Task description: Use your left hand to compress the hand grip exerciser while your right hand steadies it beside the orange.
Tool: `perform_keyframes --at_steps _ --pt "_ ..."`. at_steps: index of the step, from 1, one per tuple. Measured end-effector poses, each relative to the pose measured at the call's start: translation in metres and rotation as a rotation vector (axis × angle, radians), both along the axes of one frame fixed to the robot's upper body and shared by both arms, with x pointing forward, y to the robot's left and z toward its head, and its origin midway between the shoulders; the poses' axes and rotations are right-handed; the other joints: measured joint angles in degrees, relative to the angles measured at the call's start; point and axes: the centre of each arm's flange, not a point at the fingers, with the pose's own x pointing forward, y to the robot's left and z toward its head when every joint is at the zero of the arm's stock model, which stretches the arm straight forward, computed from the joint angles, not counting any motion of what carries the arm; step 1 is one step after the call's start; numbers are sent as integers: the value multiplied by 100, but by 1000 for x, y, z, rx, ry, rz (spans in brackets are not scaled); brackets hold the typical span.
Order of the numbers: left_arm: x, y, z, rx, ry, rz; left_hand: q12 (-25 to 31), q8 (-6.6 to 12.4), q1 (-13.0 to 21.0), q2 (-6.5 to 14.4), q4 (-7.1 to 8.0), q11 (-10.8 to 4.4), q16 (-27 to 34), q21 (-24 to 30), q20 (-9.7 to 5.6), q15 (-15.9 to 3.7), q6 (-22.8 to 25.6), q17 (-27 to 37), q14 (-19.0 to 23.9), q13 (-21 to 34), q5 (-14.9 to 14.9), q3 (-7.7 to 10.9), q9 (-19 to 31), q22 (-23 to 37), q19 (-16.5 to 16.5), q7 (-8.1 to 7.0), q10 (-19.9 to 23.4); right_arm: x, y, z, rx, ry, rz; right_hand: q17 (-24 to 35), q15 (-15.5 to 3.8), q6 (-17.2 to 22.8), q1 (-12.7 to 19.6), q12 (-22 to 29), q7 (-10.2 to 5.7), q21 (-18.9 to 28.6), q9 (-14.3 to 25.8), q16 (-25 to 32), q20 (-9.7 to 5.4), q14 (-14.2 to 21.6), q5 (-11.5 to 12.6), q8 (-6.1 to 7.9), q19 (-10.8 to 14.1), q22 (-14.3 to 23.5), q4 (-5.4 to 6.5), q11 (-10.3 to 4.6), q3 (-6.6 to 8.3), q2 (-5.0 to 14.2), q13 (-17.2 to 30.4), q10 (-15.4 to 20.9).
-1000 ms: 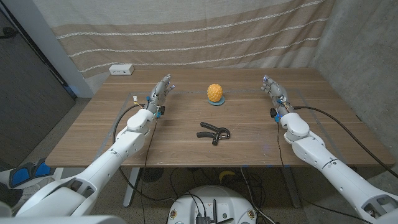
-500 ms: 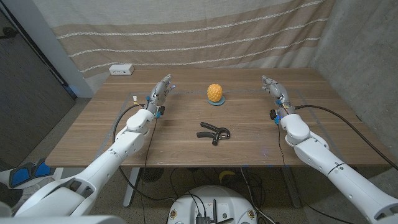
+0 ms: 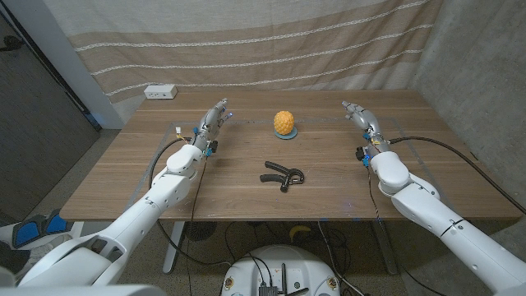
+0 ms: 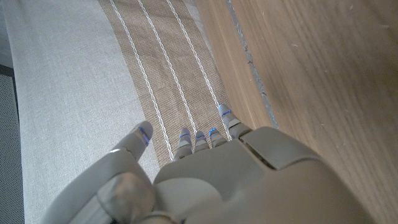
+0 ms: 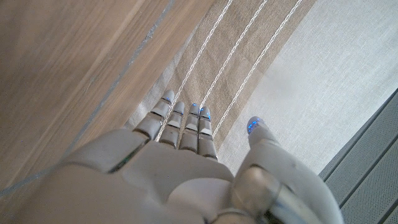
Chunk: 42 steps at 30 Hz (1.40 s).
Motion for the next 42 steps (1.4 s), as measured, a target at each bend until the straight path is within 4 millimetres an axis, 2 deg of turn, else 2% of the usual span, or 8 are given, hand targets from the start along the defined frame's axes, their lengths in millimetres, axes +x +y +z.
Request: perform_keyframes --at_steps 6,23,35,42 --pt "0 0 0 3 0 -5 0 0 -25 -24 -24 21 0 0 21 31 22 0 31 0 0 -24 28 0 21 22 21 -6 4 0 -34 5 -19 0 -31 39 0 0 23 0 0 21 41 31 0 0 41 0 -24 20 24 0 0 20" --pt "-1 -1 2 12 -8 -14 0 0 -25 -24 -65 9 0 -44 0 31 72 -1 31 -1 0 -30 28 0 61 33 51 -28 12 -4 -121 6 -85 53 -73 133 0 23 -11 22 -1 44 41 72 21 0 41 -1 -79 -20 31 0 27 102" --pt "-3 -2 3 17 -12 -17 0 0 -55 -54 -112 10 0 -44 20 31 71 -1 31 -1 -27 -30 27 -1 82 33 51 -40 15 -9 -165 -2 -124 79 -144 307 0 44 20 22 -1 109 40 142 41 0 41 26 -144 -42 97 0 27 245" --pt "-5 -3 2 24 -11 -18 0 -1 -55 -54 -112 10 0 -44 20 31 71 -1 31 -1 -27 -30 27 -1 82 33 51 -49 19 -10 -200 -12 -154 96 -201 359 37 44 -32 44 27 132 0 199 63 0 84 26 -197 -72 103 37 52 298"
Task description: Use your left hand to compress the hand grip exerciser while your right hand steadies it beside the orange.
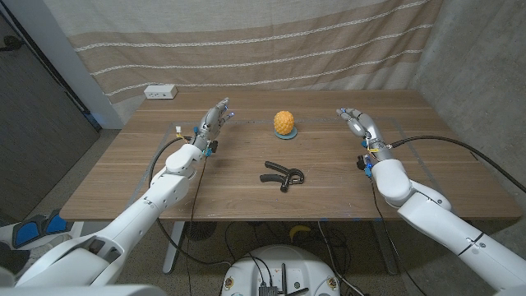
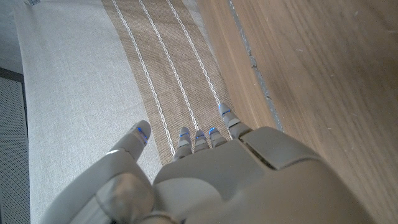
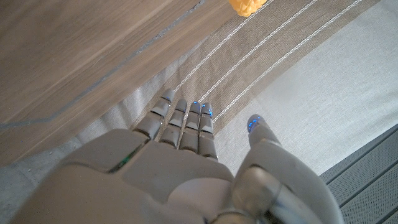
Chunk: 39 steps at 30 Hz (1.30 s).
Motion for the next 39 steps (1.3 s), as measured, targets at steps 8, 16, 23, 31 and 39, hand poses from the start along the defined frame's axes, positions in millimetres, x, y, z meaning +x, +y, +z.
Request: perform_keyframes --at_steps 8,16,23,31,39 --pt "-3 0 -2 4 0 1 0 0 0 0 -47 0 0 0 0 -2 0 0 2 29 0 -1 0 0 0 0 0 -8 4 -3 -30 -12 -14 9 -47 91 107 27 -9 20 0 81 39 109 21 0 82 0 -73 -30 37 -45 1 92" --pt "-5 0 -3 6 -2 1 0 0 -31 31 -47 0 0 -38 0 -31 32 0 31 29 0 -1 0 0 0 -32 0 -18 10 -5 -52 -41 -21 36 -138 225 250 42 -81 62 -1 133 -19 199 63 0 186 -1 -244 -92 117 -97 28 153" --pt "-7 0 -4 6 -3 0 0 0 -31 31 -46 0 0 -38 0 -31 35 -1 31 29 0 -1 -1 0 0 -28 0 -25 15 -7 -68 -62 -45 61 -147 353 454 42 -209 106 -1 183 -68 270 117 0 271 -1 -389 -194 214 -121 54 255" --pt "-9 0 -6 6 -5 1 0 0 -30 31 -87 0 0 -60 21 -31 63 -1 31 28 0 6 -1 0 21 0 0 -33 22 -10 -85 -97 -89 78 -138 557 749 86 -280 128 -1 245 -73 343 148 27 421 27 -444 -296 269 -248 81 358" --pt "-10 0 -6 7 -7 1 0 0 -32 30 -87 -11 0 -60 21 -31 63 -1 31 28 0 6 -1 0 21 -1 11 -39 29 -12 -100 -115 -119 89 -138 717 1010 129 -325 169 -2 249 -53 404 170 68 461 27 -451 -306 277 -360 115 491"
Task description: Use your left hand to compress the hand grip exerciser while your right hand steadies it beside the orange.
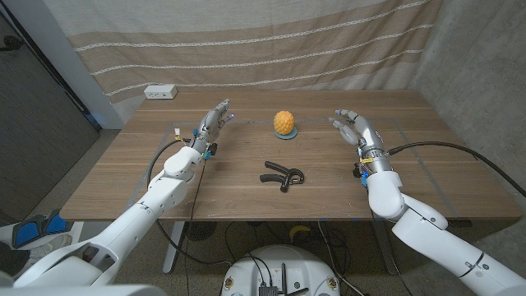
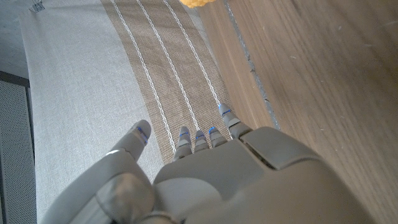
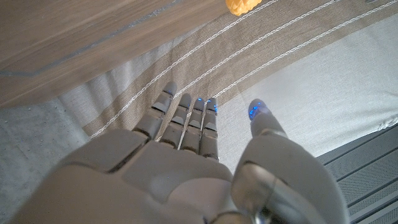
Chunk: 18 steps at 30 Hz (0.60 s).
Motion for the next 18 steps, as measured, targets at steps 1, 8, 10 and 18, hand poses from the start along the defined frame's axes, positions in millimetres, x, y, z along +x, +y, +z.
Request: perform_keyframes --at_steps 1,8,10,18 --pt "0 0 0 0 0 0 0 0 -18 -18 0 -10 0 0 0 0 13 0 0 0 0 0 0 0 0 -13 10 0 0 0 0 0 0 0 0 20 16 0 19 0 0 0 0 0 0 1 0 0 0 -11 0 -16 13 11" --pt "0 0 0 4 -2 -4 0 0 -60 0 -15 -10 0 -21 0 0 31 0 0 0 0 -15 0 0 0 -31 10 -5 4 -2 -22 -10 -42 27 0 284 322 62 -123 0 28 22 -27 0 0 71 28 -1 0 -128 0 -227 70 170" --pt "0 0 0 5 -2 -6 0 0 -60 0 -15 -10 0 -22 0 0 52 0 0 0 0 -15 0 22 0 -10 10 -7 8 -2 -25 -13 -49 27 0 378 466 85 -158 22 28 44 -27 -1 -9 119 88 -1 0 -179 0 -269 93 260" --pt "1 1 0 5 -2 -9 0 0 -60 0 -39 -10 0 -43 0 0 61 0 0 0 0 9 0 29 0 0 10 -12 15 -4 -40 -26 -99 75 0 646 874 173 -362 44 27 108 -153 -1 -152 216 214 -16 0 -369 0 -480 171 512"
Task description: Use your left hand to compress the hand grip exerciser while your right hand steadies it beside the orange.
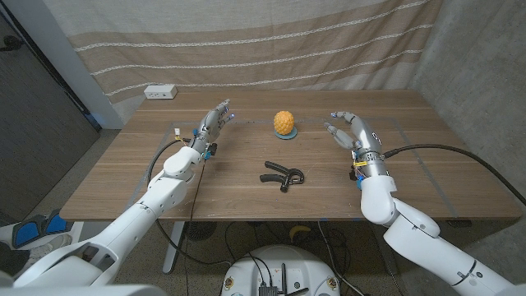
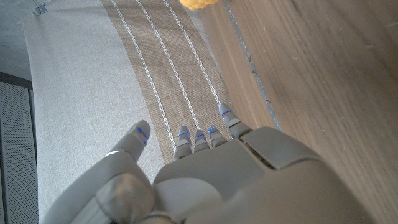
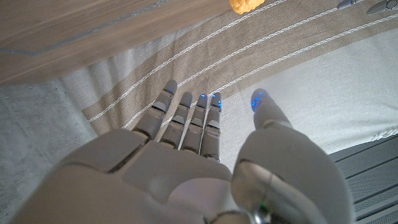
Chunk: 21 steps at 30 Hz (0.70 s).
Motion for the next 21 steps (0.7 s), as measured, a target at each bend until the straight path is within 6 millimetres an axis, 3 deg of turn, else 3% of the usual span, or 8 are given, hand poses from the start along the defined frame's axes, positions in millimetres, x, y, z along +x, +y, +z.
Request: perform_keyframes --at_steps 3,6,14,16,21 --pt "0 1 0 -1 -1 -4 0 0 0 0 0 0 0 0 0 0 20 0 0 0 0 0 0 0 0 -20 0 -2 5 0 -6 -5 -12 6 11 49 179 0 -49 0 11 22 20 11 -83 21 60 0 -17 -3 -18 -60 27 -3" --pt "1 2 0 0 -1 -5 0 0 0 0 0 0 0 0 0 0 61 0 0 0 0 0 0 0 0 -20 0 -3 6 0 -18 -7 -32 5 0 71 305 -69 -71 0 28 22 21 -7 -156 21 61 0 10 -106 -79 -188 55 -107" --pt "3 5 1 0 0 -5 0 -1 -59 1 -10 0 0 -5 0 0 81 29 0 0 0 -10 0 0 0 0 0 -4 8 0 -51 7 -71 31 0 138 363 -115 -144 0 28 -4 -3 -167 -198 65 37 1 25 -144 -120 -367 87 -250" --pt "3 4 2 3 -2 -14 0 -1 -59 1 -24 0 0 -23 0 0 81 28 0 0 0 -24 0 -1 0 1 0 -7 16 0 -60 7 -56 31 0 127 417 -151 -155 0 27 -3 -43 -167 -198 65 39 1 25 -175 -120 -419 113 -281" --pt "4 5 3 5 -5 -18 0 -1 -84 -21 -24 0 0 -23 0 0 81 28 0 -1 0 -24 0 -1 0 1 0 -9 20 0 -82 19 -61 58 0 140 614 -178 -246 0 27 -3 -86 -229 -198 65 39 1 25 -216 -119 -359 139 -321"
